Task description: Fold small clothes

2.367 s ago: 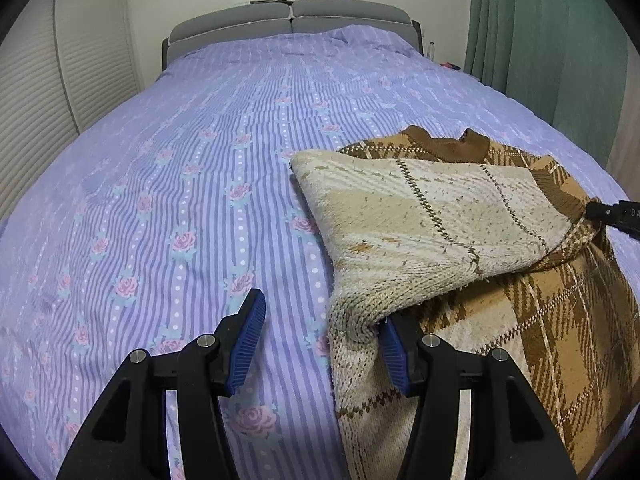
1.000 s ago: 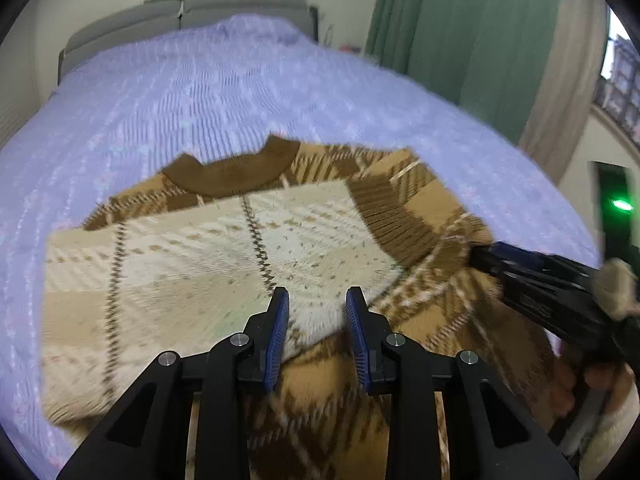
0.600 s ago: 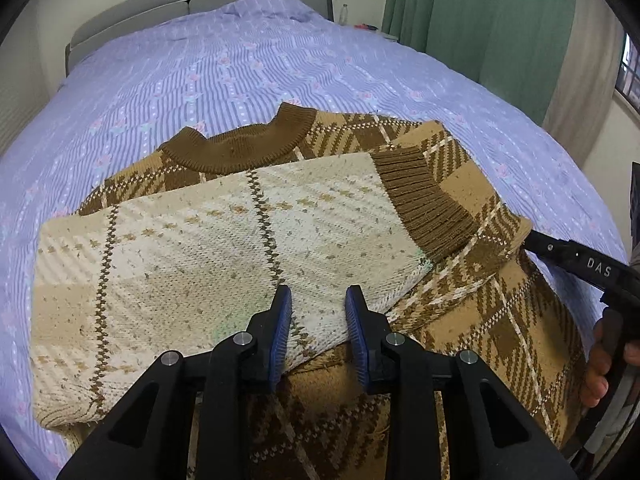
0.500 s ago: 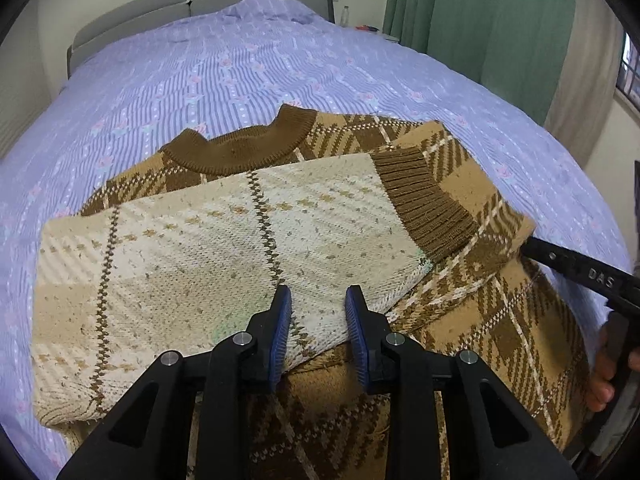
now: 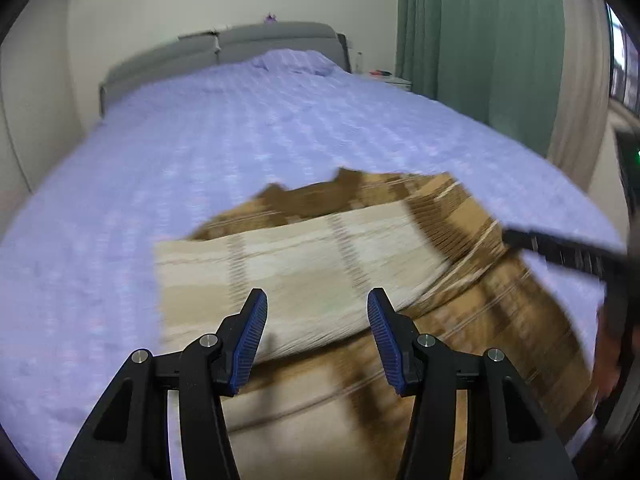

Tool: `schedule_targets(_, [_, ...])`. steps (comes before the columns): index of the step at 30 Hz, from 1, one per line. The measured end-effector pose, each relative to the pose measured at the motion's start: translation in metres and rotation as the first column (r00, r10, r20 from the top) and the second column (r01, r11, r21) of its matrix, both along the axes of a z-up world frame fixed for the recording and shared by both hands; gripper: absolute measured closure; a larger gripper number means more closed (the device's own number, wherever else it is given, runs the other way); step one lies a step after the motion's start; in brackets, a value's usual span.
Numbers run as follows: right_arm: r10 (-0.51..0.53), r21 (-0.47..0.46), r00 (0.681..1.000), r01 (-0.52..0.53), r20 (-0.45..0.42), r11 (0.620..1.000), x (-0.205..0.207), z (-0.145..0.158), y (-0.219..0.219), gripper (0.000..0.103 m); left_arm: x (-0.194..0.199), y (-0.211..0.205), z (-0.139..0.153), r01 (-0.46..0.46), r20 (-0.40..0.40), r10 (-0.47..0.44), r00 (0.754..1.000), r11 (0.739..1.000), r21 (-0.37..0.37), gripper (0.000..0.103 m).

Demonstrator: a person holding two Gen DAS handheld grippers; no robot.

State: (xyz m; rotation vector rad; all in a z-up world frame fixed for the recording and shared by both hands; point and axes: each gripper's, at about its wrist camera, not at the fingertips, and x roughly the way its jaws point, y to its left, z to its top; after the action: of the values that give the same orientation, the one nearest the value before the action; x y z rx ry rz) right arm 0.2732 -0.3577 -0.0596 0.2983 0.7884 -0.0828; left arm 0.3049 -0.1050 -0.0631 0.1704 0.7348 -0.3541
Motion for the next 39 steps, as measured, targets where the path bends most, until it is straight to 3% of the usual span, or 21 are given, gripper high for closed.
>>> schedule_targets(2, [0.036, 0.010, 0.999, -0.036, 0.003, 0.999, 0.014, -0.004, 0.012, 0.054, -0.009, 0.027, -0.008, -0.016, 0.005, 0.016, 1.000, 0.999, 0.029, 0.051])
schedule_targets(6, [0.041, 0.046, 0.999, -0.040, -0.019, 0.998, 0.038, -0.017, 0.019, 0.054, -0.012, 0.069, -0.023, -0.092, -0.052, 0.091, 0.994, 0.996, -0.014, 0.051])
schedule_targets(10, [0.021, 0.062, 0.999, -0.018, -0.045, 0.998, 0.050, -0.033, 0.022, 0.054, -0.010, 0.091, -0.041, -0.139, -0.096, 0.137, 0.986, 0.990, -0.007, 0.051])
schedule_targets(21, [-0.009, 0.127, 0.998, 0.017, -0.063, 0.992, 0.045, -0.051, 0.016, 0.054, 0.013, 0.084, -0.056, -0.164, -0.077, 0.164, 0.983, 0.986, 0.010, 0.052])
schedule_targets(27, [-0.022, 0.121, 0.997, 0.030, -0.074, 0.992, 0.052, -0.053, 0.016, 0.060, 0.017, 0.096, -0.059, -0.184, -0.094, 0.182, 0.979, 0.983, -0.005, 0.052])
schedule_targets(36, [-0.031, 0.123, 0.995, 0.043, -0.094, 0.992, 0.071, -0.059, 0.020, 0.060, 0.020, 0.091, -0.060, -0.168, -0.079, 0.167, 0.983, 0.986, -0.004, 0.052])
schedule_targets(39, [-0.043, 0.091, 0.995, 0.052, -0.095, 0.994, 0.075, -0.056, 0.023, 0.076, 0.022, 0.093, -0.061, -0.175, -0.080, 0.175, 0.981, 0.985, 0.006, 0.053])
